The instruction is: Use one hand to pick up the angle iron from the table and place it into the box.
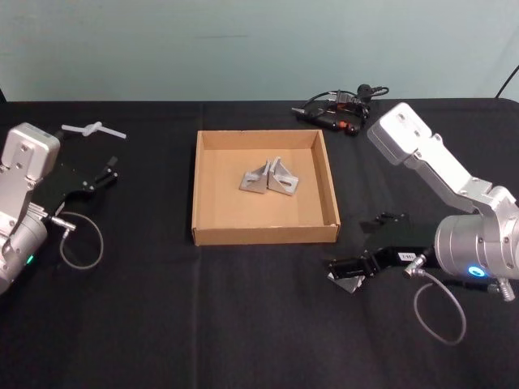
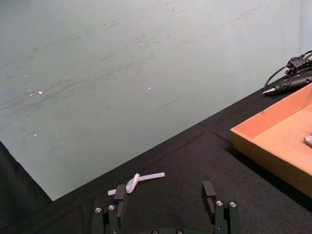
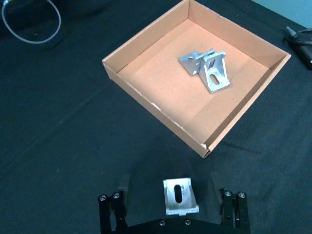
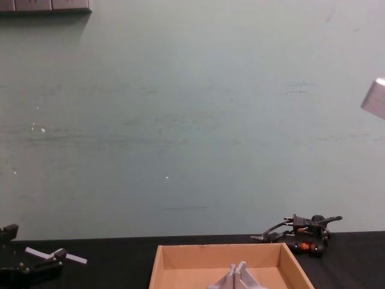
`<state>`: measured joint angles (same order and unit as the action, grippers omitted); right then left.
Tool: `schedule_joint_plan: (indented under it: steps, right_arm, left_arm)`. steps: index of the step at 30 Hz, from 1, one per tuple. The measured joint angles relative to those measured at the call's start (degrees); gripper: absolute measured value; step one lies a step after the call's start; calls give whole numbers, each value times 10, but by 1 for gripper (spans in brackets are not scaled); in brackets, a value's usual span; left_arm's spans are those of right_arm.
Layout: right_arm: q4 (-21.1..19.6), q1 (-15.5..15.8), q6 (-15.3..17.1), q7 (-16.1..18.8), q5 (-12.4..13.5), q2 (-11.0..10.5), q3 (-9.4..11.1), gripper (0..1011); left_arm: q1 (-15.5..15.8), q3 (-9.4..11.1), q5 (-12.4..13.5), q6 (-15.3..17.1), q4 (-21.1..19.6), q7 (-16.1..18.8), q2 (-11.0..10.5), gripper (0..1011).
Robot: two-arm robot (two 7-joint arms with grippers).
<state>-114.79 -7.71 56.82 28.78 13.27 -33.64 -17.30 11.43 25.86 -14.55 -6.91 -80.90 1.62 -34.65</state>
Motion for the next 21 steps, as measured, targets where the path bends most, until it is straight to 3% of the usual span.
schedule_joint_plan:
  steps: [21]
  right_arm:
    - [-8, 40, 0, -4, 10, -32, 12, 1002]
  left_arm:
    - [0, 0, 0, 0, 0, 0, 0, 1005]
